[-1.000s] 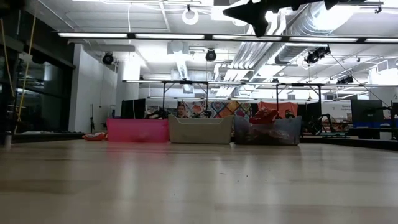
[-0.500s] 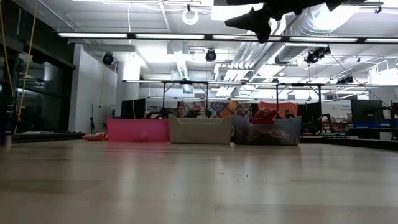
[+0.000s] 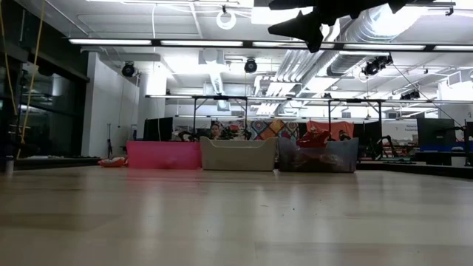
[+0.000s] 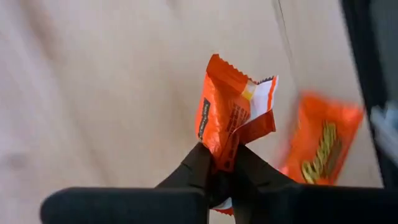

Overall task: Sort candy
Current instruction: Put the orange candy into the red bin

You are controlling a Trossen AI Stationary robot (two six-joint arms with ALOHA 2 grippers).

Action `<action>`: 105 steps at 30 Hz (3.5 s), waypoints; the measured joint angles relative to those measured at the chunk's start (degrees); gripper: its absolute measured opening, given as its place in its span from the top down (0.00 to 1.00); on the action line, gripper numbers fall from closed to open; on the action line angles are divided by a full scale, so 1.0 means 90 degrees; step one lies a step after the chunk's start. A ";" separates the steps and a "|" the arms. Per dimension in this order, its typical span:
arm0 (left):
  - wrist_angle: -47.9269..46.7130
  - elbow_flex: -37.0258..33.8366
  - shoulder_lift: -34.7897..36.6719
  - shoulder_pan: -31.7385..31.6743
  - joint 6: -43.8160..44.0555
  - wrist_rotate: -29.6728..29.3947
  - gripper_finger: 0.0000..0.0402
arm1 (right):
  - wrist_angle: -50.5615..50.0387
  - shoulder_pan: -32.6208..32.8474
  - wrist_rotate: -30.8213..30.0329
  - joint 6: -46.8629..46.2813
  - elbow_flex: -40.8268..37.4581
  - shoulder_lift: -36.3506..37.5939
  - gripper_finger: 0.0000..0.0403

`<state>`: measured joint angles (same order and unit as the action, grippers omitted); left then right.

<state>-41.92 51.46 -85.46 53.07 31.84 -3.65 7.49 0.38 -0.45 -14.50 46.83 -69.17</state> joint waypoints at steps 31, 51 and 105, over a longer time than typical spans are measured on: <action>0.6631 -0.1370 0.2525 -0.5337 -0.2612 -0.1363 1.00 | 0.1342 0.0000 0.0000 0.0103 0.0000 0.0000 0.44; 0.3664 0.0498 0.2273 -0.9201 -0.3875 -0.2063 0.95 | 0.1291 0.0000 -0.0284 0.0216 0.0000 0.0002 0.44; -0.1367 0.0872 -0.0829 -1.1897 -0.1745 -0.2020 0.43 | 0.0549 -0.0012 -0.0503 0.0219 0.0002 0.0000 0.44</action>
<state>-54.22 59.31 -92.92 -54.00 16.14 -21.83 12.43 0.27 -4.97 -12.53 46.85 -69.17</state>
